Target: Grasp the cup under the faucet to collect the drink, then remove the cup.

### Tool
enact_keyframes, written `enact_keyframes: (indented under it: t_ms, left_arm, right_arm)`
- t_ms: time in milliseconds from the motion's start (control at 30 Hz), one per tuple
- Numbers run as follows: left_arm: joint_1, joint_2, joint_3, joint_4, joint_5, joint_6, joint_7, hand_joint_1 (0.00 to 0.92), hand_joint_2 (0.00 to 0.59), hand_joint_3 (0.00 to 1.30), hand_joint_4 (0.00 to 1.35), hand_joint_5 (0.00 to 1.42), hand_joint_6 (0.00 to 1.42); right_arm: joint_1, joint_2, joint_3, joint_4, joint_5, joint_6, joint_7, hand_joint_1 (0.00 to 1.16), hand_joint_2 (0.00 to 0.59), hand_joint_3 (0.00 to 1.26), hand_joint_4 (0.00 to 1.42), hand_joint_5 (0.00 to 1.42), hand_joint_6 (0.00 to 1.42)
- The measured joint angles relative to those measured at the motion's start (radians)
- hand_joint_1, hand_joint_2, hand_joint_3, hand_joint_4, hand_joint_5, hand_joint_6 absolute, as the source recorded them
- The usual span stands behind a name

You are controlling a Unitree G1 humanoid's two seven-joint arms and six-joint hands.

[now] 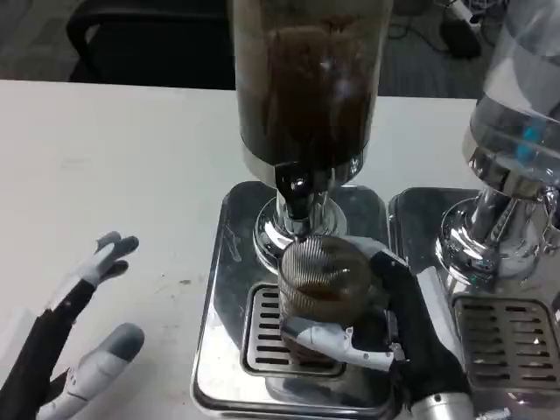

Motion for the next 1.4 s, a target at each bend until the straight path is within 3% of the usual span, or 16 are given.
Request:
enact_keyframes:
  t_ms: [500,1167,1400]
  left_arm:
    - [-0.005,0.019,-0.028,0.025,0.003,0.004,0.0,0.0,0.134,0.13,0.0,0.15,0.04]
    - [-0.008,0.025,-0.034,0.033,0.01,0.008,0.0,0.0,0.135,0.13,0.0,0.15,0.04]
    - [-0.009,0.049,-0.037,0.032,0.048,0.021,0.0,0.0,0.13,0.13,0.0,0.13,0.03]
  right_arm:
    - [0.083,-0.028,-0.011,-0.124,-0.035,0.048,-0.001,1.07,0.116,0.76,0.83,0.88,1.21]
    - [0.153,-0.034,-0.034,-0.215,-0.064,0.054,-0.008,1.05,0.105,0.8,0.89,0.93,1.28]
    - [0.202,-0.048,-0.042,-0.284,-0.064,0.056,-0.004,1.04,0.11,0.8,0.89,0.93,1.28]
